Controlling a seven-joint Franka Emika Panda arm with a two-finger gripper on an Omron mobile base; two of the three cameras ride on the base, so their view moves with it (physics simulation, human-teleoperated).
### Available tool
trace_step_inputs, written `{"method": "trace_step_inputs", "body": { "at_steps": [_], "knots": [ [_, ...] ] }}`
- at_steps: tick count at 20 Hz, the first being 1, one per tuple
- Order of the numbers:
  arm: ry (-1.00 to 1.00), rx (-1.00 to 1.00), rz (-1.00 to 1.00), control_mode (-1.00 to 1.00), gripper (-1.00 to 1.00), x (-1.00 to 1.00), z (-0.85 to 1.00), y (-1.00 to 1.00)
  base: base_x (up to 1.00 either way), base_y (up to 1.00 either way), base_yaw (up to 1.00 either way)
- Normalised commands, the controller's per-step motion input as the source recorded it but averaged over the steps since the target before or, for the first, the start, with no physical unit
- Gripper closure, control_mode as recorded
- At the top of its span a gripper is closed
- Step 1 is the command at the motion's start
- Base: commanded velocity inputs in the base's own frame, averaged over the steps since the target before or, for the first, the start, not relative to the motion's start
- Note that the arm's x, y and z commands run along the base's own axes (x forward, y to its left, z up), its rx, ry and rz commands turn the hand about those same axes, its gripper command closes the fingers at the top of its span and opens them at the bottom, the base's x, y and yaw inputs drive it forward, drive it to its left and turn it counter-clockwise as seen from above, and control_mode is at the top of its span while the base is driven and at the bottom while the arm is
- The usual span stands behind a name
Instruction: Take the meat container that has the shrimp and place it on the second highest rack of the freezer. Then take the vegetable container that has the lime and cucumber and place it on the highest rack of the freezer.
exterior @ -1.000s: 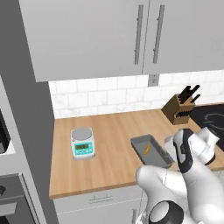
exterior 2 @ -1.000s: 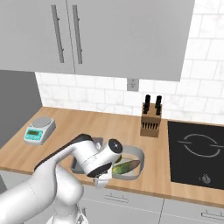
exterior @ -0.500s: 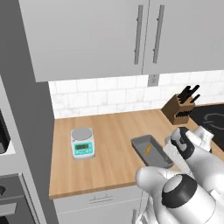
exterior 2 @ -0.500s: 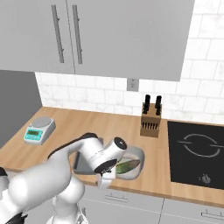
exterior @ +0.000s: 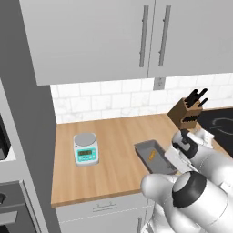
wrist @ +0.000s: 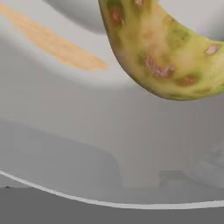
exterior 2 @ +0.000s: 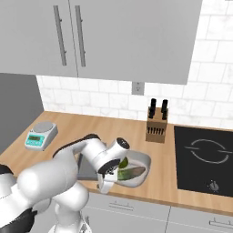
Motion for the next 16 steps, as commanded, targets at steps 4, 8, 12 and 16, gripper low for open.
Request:
{"method": "trace_step_inputs", "body": {
  "at_steps": [4, 8, 12, 16],
  "knots": [
    [0.00, -0.04, 0.00, -1.00, 1.00, 0.00, -0.39, 0.87, 0.00, 0.00, 0.00],
    [-0.02, 0.00, 0.00, -1.00, 1.00, -0.08, -0.07, 0.67, 0.00, 0.00, 0.00],
    [-0.13, 0.00, 0.00, -1.00, 1.00, -0.41, 0.46, 0.34, 0.00, 0.00, 0.00],
    [-0.23, 0.00, 0.06, -1.00, 1.00, -0.60, 1.00, 0.15, 0.00, 0.00, 0.00]
  ]
}}
